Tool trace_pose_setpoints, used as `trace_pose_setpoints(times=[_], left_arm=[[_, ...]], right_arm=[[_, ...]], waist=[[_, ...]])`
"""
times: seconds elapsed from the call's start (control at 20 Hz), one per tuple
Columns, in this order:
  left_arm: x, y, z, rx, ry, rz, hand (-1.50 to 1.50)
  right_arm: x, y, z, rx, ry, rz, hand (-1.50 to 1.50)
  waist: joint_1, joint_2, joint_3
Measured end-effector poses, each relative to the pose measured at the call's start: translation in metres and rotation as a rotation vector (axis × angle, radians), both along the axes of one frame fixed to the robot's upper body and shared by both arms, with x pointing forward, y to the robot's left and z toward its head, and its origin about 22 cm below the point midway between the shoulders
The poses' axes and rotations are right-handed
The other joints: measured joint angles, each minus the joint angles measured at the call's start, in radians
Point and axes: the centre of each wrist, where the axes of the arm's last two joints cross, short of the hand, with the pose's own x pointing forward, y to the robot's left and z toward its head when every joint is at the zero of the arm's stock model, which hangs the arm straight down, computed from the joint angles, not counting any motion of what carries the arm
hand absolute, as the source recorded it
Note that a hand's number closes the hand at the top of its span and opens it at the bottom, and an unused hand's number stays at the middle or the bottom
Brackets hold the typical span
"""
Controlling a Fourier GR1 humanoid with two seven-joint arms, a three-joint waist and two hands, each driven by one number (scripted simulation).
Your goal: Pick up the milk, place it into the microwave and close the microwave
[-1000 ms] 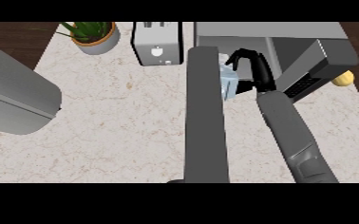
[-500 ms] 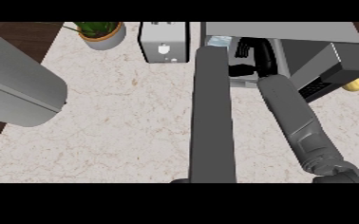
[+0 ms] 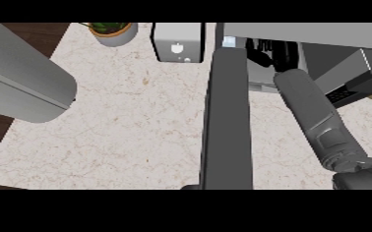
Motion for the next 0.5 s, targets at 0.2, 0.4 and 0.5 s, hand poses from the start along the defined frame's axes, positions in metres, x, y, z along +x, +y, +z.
trace_pose_setpoints(times=[0.2, 0.4, 0.5], left_arm=[[0.008, -0.001, -0.002, 0.0, 0.004, -0.013, -1.5], [0.012, -0.001, -0.004, 0.006, 0.002, -0.023, -1.5], [0.014, 0.0, -0.003, 0.014, 0.003, -0.021, -1.5]], right_arm=[[0.003, -0.013, 0.006, -0.072, -0.015, -0.049, 1.5], [-0.002, -0.028, -0.002, -0.118, 0.011, -0.16, -1.5], [-0.008, -0.042, -0.008, -0.146, 0.049, -0.276, -1.5]], waist=[[0.01, 0.008, 0.0], [0.022, 0.017, 0.0], [0.026, 0.021, -0.002]])
